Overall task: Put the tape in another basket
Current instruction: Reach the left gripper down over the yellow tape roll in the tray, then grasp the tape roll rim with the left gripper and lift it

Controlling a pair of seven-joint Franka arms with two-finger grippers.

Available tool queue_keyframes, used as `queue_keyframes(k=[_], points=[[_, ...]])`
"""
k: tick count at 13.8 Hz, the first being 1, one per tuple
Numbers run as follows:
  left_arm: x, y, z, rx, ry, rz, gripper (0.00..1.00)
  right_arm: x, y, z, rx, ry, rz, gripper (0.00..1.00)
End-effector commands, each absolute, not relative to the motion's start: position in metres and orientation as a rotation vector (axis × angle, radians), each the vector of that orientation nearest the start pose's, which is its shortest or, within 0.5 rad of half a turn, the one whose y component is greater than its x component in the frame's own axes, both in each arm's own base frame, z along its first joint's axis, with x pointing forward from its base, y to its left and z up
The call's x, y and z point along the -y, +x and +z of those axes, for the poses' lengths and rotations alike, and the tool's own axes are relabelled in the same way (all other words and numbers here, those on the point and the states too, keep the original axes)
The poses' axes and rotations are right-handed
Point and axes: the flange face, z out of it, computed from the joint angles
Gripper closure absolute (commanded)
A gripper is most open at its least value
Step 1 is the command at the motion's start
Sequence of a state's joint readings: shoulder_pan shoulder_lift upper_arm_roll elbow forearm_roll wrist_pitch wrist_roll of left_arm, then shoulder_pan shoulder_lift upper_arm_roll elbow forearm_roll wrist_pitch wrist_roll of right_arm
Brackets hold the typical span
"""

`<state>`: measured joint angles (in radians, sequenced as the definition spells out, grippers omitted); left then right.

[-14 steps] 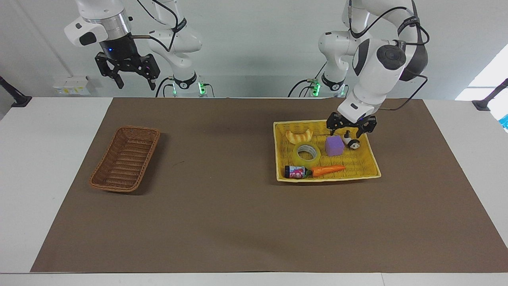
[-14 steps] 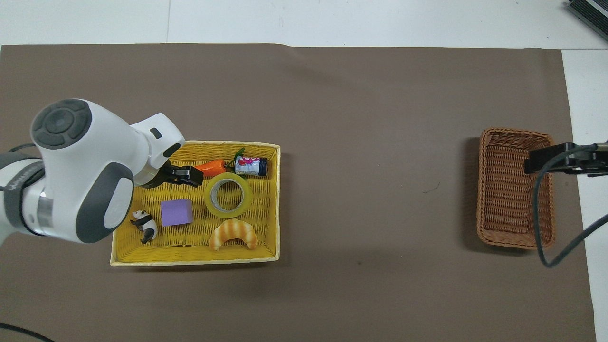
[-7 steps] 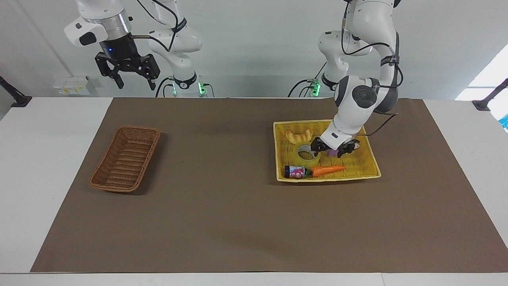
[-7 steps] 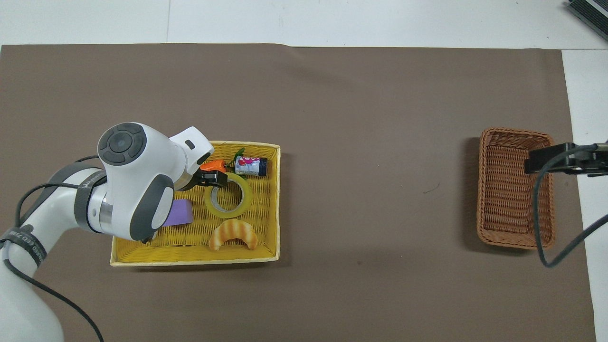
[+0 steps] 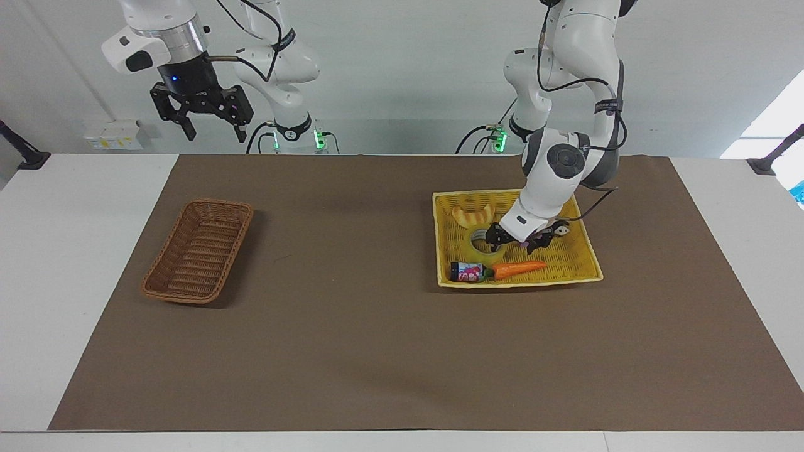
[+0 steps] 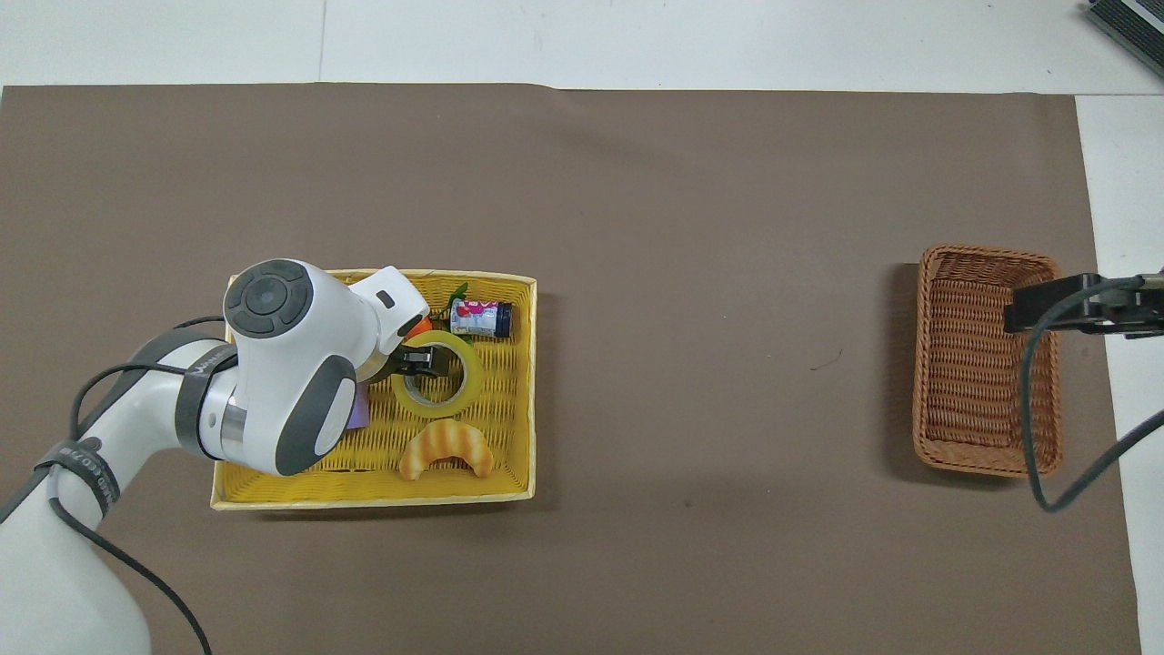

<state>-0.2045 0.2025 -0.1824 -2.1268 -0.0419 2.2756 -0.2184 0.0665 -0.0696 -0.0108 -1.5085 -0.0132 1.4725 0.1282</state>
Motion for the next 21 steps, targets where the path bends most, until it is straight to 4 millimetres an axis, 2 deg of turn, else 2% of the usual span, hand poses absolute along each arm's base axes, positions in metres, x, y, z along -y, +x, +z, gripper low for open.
queue_keyframes(k=[1,2,6,9,14,16,19,20,21], points=[[0.216,0.518,0.307,-0.199,-3.191,0.098,0.62,-0.023,0.519,0.682,-0.098,-3.146,-0.049,0.00],[0.217,0.518,0.308,-0.209,-3.189,0.105,0.99,-0.023,0.519,0.682,-0.098,-3.146,-0.049,0.00],[0.212,0.521,0.321,-0.224,-3.187,0.103,1.00,-0.023,0.519,0.682,-0.098,-3.146,-0.049,0.00],[0.213,0.531,0.348,-0.222,-3.175,0.167,1.00,-0.023,0.519,0.682,-0.096,-3.147,-0.049,0.00],[0.199,0.549,0.390,-0.164,-3.190,0.228,1.00,-0.026,0.520,0.682,-0.088,-3.141,-0.061,0.00],[0.190,0.558,0.415,-0.108,-3.228,0.261,1.00,-0.033,0.522,0.680,-0.090,-3.080,-0.061,0.00],[0.170,0.570,0.453,-0.026,-3.286,0.281,1.00,-0.050,0.530,0.662,-0.068,-2.994,-0.088,0.00],[0.159,0.573,0.455,0.036,-3.338,0.299,1.00,-0.055,0.533,0.657,-0.073,-2.968,-0.096,0.00],[0.160,0.573,0.457,0.068,-3.382,0.317,1.00,-0.064,0.534,0.650,-0.092,-2.933,-0.093,0.00]])
